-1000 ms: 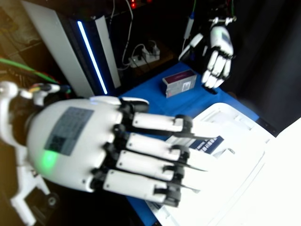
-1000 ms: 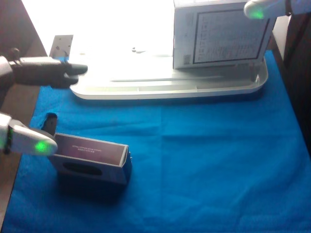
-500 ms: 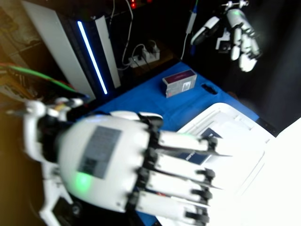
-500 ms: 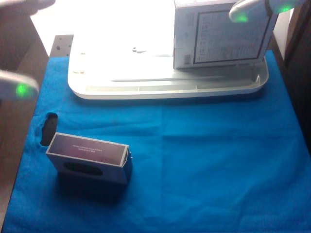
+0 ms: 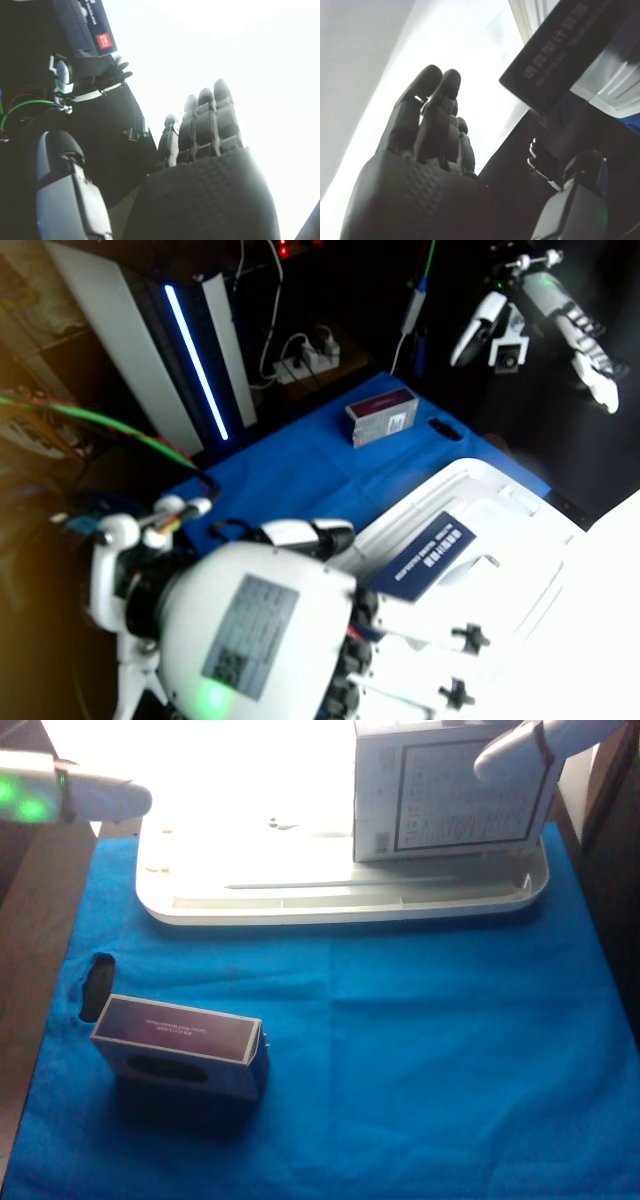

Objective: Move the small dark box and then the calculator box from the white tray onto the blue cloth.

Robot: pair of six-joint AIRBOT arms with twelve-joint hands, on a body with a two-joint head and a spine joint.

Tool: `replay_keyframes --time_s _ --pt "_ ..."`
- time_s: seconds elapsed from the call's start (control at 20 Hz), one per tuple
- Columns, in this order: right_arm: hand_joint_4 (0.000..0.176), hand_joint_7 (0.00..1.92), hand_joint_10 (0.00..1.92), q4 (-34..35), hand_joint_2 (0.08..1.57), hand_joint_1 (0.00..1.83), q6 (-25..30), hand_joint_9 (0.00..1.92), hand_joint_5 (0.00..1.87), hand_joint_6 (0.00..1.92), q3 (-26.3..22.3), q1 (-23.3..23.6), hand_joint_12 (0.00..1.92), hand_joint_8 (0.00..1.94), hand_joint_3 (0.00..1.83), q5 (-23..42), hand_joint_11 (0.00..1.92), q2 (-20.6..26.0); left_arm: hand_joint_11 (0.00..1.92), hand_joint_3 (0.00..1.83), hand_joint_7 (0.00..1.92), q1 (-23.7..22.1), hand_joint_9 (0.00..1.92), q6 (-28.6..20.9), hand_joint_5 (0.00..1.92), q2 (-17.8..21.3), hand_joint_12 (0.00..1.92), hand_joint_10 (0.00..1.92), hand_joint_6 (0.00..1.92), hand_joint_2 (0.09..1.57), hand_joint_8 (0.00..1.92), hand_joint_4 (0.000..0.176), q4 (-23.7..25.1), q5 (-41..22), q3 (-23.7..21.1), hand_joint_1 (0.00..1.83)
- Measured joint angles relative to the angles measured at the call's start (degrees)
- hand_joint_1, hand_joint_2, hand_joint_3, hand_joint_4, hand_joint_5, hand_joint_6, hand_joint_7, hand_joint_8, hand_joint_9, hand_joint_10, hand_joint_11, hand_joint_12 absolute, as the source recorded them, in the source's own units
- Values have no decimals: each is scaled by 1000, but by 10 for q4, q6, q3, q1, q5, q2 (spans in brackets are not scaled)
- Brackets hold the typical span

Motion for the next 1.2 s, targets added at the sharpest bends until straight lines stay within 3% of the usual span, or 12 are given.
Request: replay_keyframes --time_s 0.1,0.15,0.2,0.35,0.55,0.65,0.8,0.85,0.9,0.95,1.05,1.2 --pt "47 302 13 -11 624 650 33 263 133 2 21 -10 959 3 0 1 0 -17 0 1 116 -21 104 0 0 -14 422 5 0 877 0 129 14 19 11 488" --pt "20 339 21 -12 628 642 37 288 149 7 25 -17 972 16 2 2 0 -20 0 0 114 -27 99 0 0 -17 398 2 0 871 0 132 17 24 14 512" --pt "18 348 12 -15 629 658 38 284 159 5 29 -21 993 10 1 -3 0 -25 0 0 113 -32 110 0 0 -17 395 6 0 873 0 136 18 29 14 513" --pt "51 286 2 -14 609 676 39 245 153 0 41 -24 780 1 0 -12 0 -38 0 7 96 -42 99 -1 0 -17 354 0 0 900 0 147 23 34 14 505" --pt "34 347 9 -14 611 731 40 311 218 8 47 -39 1004 9 1 -11 0 -49 0 2 101 -63 98 0 0 -17 442 3 0 898 2 149 37 42 17 483" --pt "0 553 25 -14 681 870 40 519 492 11 54 -41 927 12 2 -11 160 -57 0 2 92 -65 98 -1 0 -17 458 2 0 900 0 157 41 40 17 497" --pt "0 990 62 -10 864 1146 43 968 876 13 57 -44 882 26 1 -5 561 -59 0 0 93 -65 108 -1 0 -17 457 5 0 896 3 140 46 46 16 508" --pt "0 1081 145 -10 993 1246 42 1138 1275 110 58 -44 1084 729 7 -6 688 -59 0 0 94 -65 106 -1 0 -17 419 3 0 900 2 147 46 46 16 519" --pt "0 1082 231 -7 1026 1265 46 1181 1331 198 58 -45 1128 894 2 -5 764 -58 0 1 99 -65 114 -1 0 -17 431 4 0 902 2 145 47 45 16 519" --pt "0 1047 625 -7 1047 1276 48 1081 1327 187 58 -45 1253 1043 1 -3 791 -58 0 0 104 -65 125 -1 0 -17 459 6 0 901 2 153 47 47 16 492" --pt "0 1059 983 -9 1053 1280 51 939 1275 272 58 -45 1390 1060 0 -2 735 -58 0 0 106 -65 120 -1 0 -17 472 2 0 885 2 137 49 47 15 506" --pt "0 1246 629 -52 1042 1288 100 1237 1067 680 60 -45 1289 709 0 2 1004 -58 0 0 128 -65 152 -1 0 -17 634 7 0 845 3 126 60 55 15 546"
